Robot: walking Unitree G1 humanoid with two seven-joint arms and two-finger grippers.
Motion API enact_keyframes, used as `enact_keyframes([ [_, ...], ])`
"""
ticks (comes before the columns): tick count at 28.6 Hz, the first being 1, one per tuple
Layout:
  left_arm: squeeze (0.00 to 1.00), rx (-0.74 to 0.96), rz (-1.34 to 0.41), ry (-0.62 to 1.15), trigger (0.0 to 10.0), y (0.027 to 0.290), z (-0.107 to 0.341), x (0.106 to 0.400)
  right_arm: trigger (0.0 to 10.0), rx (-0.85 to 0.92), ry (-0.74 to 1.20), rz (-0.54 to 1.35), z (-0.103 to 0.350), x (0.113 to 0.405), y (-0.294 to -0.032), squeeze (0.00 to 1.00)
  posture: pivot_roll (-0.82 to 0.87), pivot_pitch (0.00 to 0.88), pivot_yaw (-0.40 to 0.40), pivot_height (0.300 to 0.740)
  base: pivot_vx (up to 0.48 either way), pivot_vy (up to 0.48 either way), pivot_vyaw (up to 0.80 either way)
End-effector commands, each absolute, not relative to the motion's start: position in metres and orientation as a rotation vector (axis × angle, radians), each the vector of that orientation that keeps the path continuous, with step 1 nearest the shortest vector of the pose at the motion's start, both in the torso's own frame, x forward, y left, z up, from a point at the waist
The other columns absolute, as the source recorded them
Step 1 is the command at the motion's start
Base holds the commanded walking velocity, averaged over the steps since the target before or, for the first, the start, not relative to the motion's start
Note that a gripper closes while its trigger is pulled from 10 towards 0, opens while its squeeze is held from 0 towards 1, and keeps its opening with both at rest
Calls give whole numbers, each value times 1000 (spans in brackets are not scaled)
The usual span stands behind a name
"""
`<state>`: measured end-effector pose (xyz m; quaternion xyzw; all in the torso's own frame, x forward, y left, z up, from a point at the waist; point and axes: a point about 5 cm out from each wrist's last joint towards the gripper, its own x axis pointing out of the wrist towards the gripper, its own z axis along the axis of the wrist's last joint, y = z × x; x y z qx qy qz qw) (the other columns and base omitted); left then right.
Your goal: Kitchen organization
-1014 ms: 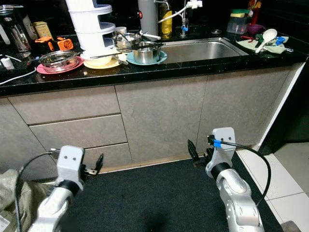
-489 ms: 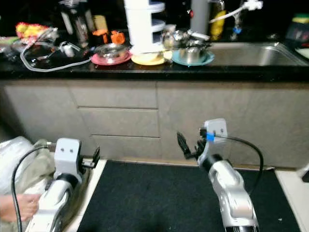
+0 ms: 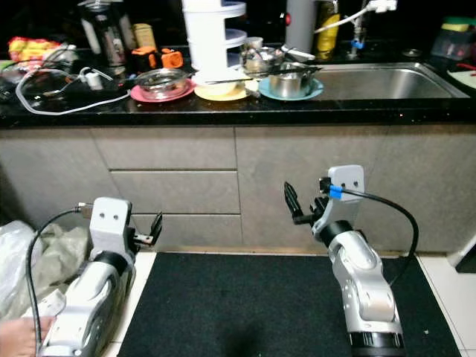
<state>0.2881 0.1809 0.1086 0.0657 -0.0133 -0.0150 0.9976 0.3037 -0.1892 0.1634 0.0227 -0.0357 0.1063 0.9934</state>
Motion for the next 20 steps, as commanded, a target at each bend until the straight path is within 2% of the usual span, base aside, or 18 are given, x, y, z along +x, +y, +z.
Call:
enact_keyframes([
  [1,0,142,-39,-16,10000,181,108,289,10000,54,-86,223,169,306,-186,0,-94,0,21,740,480,0,0],
  [8,0,140,-59,-29,10000,179,113,290,10000,101,-129,262,185,311,-177,0,-90,0,25,740,480,0,0],
  [20,0,145,-77,-34,10000,176,116,288,10000,134,-176,277,200,313,-171,0,-77,0,27,740,480,0,-638],
])
